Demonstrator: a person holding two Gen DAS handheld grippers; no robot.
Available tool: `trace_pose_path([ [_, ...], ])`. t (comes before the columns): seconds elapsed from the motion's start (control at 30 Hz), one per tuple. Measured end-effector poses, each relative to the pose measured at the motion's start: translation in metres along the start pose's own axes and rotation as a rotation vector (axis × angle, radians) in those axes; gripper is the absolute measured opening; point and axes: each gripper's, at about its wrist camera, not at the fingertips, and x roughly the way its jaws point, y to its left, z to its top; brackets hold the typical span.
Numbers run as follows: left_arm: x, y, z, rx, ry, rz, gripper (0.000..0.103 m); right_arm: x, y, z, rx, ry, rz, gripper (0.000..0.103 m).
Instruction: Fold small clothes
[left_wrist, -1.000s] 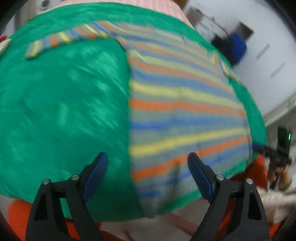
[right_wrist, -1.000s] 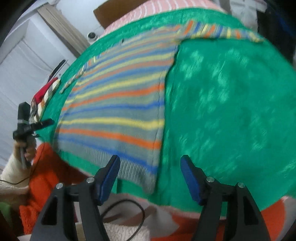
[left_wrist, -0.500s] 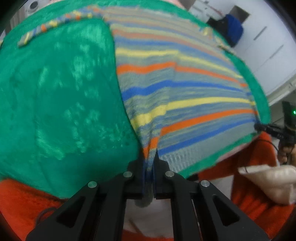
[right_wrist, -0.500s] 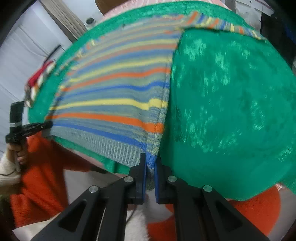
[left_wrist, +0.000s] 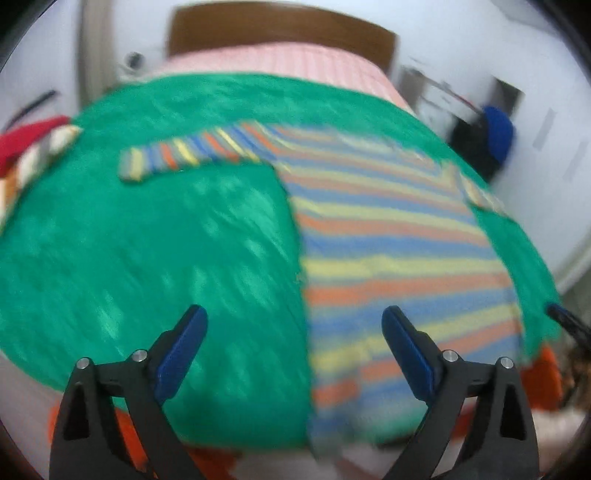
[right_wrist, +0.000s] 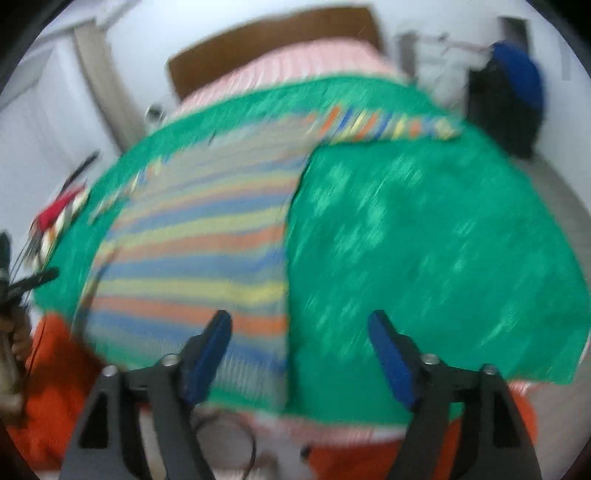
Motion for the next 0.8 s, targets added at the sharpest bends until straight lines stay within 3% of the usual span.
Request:
trace_pose_path([
  [0.1, 0.023, 0.014, 0.014, -0.034, -0.079, 0.128, 0.097, 0.018, 0.004, 0.016, 0.006, -0.104, -0.064, 0.078],
  [0.17, 0.046, 0.021, 0.015, -0.041, -0.077, 0.176, 0.097, 0.035, 0.007, 0.022, 0.014, -0.146, -0.092, 0.078],
  [0.3, 0.085, 0.035, -0.005, -0.045, 0.0, 0.192, 0.098, 0.068, 0.002, 0.022, 0.013, -0.161, -0.148, 0.078],
  [0.37, 0.084, 0.036, -0.016, -0.044, -0.06, 0.194, 0.102, 0.083, -0.004, 0.013, 0.038, -0.127, -0.16, 0.082],
  [0.5, 0.084, 0.035, -0.016, -0.055, -0.056, 0.199, 0.102, 0.091, 0.001, 0.004, -0.054, -0.146, -0.192, 0.096],
  [0.8, 0.087, 0.033, -0.017, -0.039, -0.05, 0.214, 0.103, 0.095, 0.0, -0.003, -0.048, -0.183, -0.188, 0.101],
])
